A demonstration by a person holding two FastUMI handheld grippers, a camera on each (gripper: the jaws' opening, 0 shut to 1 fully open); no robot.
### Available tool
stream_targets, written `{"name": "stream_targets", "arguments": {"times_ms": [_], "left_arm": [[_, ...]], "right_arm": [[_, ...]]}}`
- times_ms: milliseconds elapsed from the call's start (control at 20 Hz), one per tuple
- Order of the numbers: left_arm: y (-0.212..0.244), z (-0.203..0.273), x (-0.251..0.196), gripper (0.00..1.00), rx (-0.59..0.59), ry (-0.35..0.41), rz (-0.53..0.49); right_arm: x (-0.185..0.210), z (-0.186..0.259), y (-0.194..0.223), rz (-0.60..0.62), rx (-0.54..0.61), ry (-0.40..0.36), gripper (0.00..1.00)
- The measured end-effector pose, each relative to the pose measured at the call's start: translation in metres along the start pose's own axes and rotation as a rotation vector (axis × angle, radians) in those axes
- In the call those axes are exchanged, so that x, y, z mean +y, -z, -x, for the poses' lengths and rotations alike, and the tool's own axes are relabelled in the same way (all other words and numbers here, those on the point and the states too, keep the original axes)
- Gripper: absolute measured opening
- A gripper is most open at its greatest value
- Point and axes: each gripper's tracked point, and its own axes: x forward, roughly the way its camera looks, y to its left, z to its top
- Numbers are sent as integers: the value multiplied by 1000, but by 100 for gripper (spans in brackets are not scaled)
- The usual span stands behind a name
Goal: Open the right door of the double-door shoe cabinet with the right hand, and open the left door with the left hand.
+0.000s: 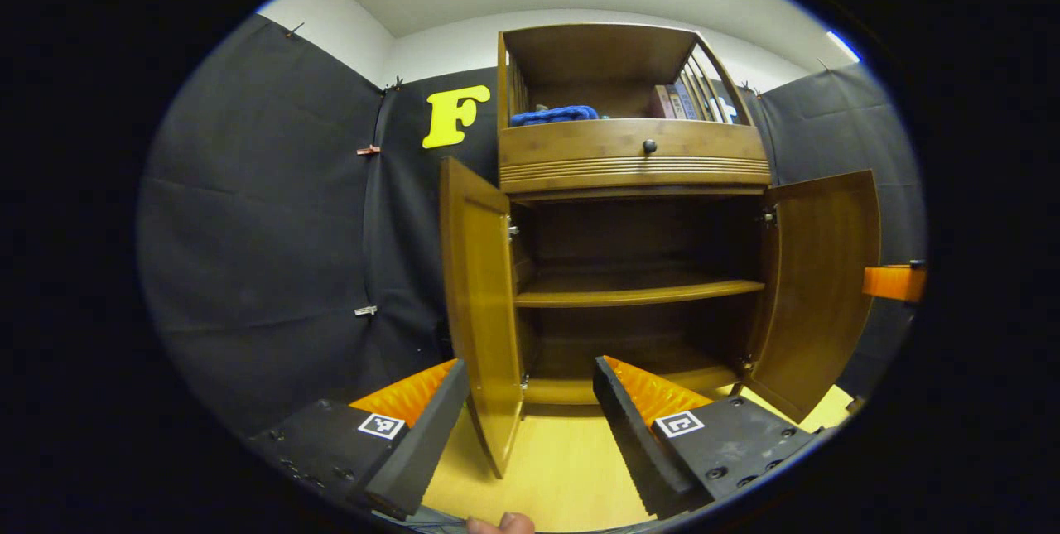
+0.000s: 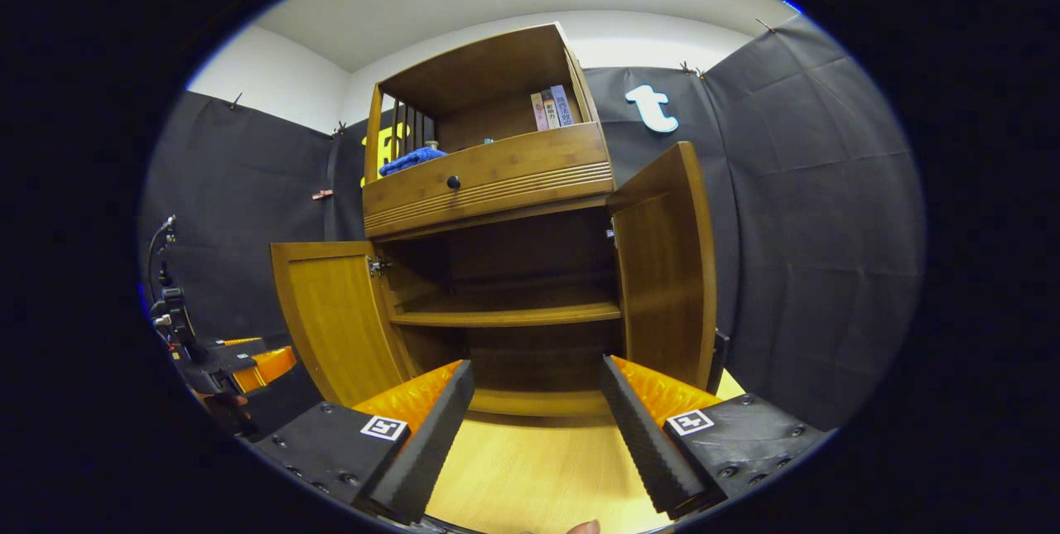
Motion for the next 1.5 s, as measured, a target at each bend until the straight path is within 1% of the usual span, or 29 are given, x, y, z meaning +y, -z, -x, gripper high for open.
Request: {"name": "stream_targets", "arguments": {"times_ms": [50,100,200,250,300,500,750,1050,1100,1150,1200,1300,1350,1400,1450,1500], "left_arm": [[-4,3,-13,94,-10,9,-2],[-9,5,-25,94,-16,22,-4],[-17,8,-51,94,-30,47,-5],[-21,9,-64,94,-38,56,-1],[-26,10,-77,94,-45,66,8],[-37,13,-123,94,-65,101,31],[-42,12,-160,94,-69,140,13],[-44,8,-171,94,-73,150,11],[-45,7,-172,94,-71,151,7],[-43,7,-173,94,-69,153,3],[-44,7,-174,94,-71,155,-1],[-44,6,-174,94,-72,158,-2],[-42,5,-175,94,-70,160,0],[-42,5,-175,94,-68,160,1],[-42,4,-175,94,-68,160,1],[-42,4,-174,94,-66,160,1]], "right_arm": [[-2,1,0,-2,1,-5,92],[-5,3,-1,-4,1,-10,100],[-11,4,-3,-7,-2,-17,92],[-15,4,-6,-6,-4,-18,98],[-18,4,-6,-4,-9,-21,92],[-32,4,-8,-5,-15,-19,92],[-42,3,-9,15,-18,-24,92],[-56,1,-14,34,-37,-5,92],[-57,1,-14,45,-41,-3,98],[-57,1,-15,54,-43,-5,98],[-56,1,-15,58,-44,-7,92],[-56,2,-15,63,-46,-9,92],[-56,2,-15,66,-45,-8,98],[-57,3,-15,68,-45,-6,98],[-57,3,-15,69,-46,-4,92],[-58,3,-15,70,-46,-2,92]]}}
